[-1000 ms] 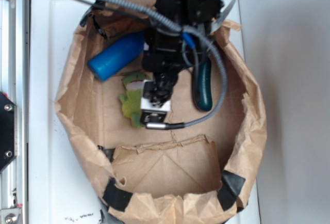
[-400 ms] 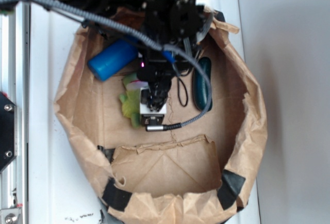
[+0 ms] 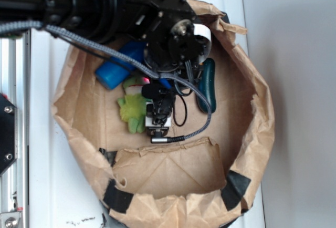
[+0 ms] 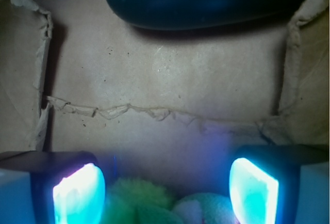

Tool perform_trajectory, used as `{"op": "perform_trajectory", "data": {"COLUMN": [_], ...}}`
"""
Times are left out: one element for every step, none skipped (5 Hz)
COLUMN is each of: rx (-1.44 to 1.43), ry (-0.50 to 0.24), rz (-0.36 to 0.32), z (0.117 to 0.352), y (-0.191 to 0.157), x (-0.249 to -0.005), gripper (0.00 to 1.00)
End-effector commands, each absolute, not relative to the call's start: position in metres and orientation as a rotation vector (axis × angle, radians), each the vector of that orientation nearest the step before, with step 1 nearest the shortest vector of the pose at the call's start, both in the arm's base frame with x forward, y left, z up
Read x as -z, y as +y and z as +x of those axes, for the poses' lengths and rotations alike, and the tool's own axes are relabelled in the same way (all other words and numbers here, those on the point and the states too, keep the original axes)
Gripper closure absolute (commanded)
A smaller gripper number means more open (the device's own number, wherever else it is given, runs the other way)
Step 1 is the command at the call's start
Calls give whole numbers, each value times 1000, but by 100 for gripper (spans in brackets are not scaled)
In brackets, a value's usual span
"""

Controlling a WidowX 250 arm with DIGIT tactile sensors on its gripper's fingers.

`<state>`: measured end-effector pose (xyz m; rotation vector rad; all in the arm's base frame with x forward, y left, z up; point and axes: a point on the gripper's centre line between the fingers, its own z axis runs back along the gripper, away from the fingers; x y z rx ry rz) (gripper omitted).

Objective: Grab the green animal.

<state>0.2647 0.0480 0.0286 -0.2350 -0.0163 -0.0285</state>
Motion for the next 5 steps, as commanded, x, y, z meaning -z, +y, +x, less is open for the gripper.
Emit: {"op": "perform_trajectory", "data": {"rx": [165,174,320,320,320], "ry": [-81,-16,-60,-60,-60], "rz": [-268,-343,-240,-240,-240], "z": [256,255,245,245,245], "y": [47,50,51,51,51], "x": [-58,-87,-89,-89,-89], "gripper": [0,0,0,0,0]}}
